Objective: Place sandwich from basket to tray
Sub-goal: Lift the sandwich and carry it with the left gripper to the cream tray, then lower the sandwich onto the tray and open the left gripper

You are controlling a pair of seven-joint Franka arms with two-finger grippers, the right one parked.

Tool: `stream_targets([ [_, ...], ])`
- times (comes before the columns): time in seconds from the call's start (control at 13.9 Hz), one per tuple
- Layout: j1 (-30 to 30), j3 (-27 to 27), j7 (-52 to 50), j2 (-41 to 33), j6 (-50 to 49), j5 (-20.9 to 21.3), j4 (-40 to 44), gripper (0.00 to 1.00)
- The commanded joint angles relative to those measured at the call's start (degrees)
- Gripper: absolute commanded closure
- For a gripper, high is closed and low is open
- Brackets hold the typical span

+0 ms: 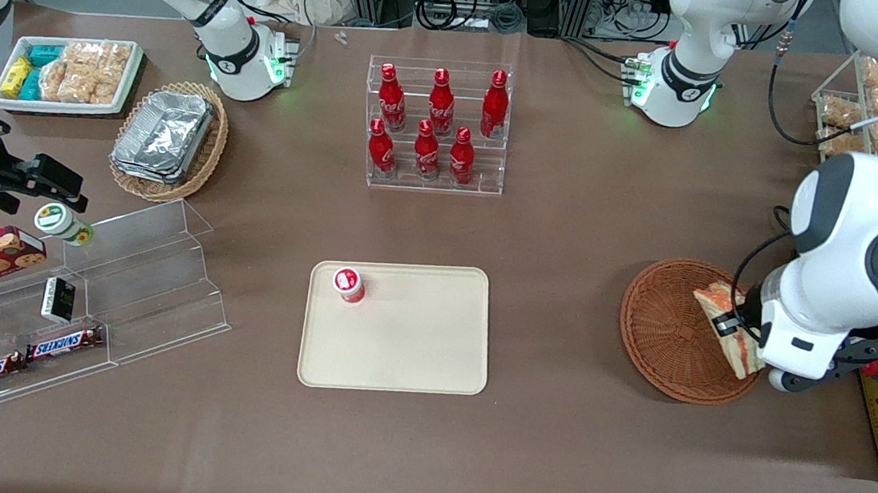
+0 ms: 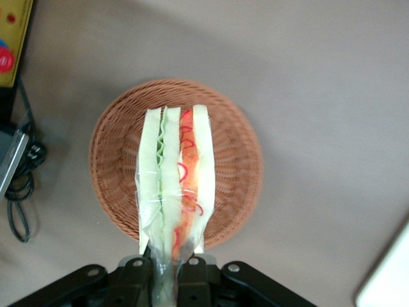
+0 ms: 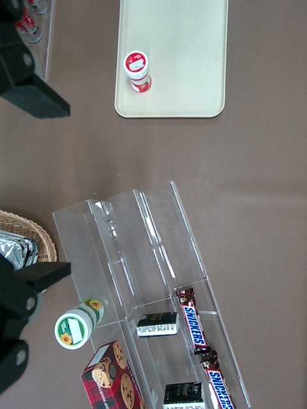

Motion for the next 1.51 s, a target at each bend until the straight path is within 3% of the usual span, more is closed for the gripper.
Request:
stream_targets([
  [0.0,-1.6,-4.1,1.7,1.2,-1.9,-0.3,4.8,0.95],
  [0.36,-2.4,-15.2,1.2,6.4,0.1,-0.2,5.0,0.96],
  [0.79,-12.8,-15.1,-5.4,17.9,14.0,0.9,4.9,0.96],
  [1.08,-17.4,-14.7,-12.4,25.0,23.3,9.6,5.0,0.98],
  [1.44,-18.2,-14.7,-14.2,29.4,29.6,13.2,5.0,0.97],
])
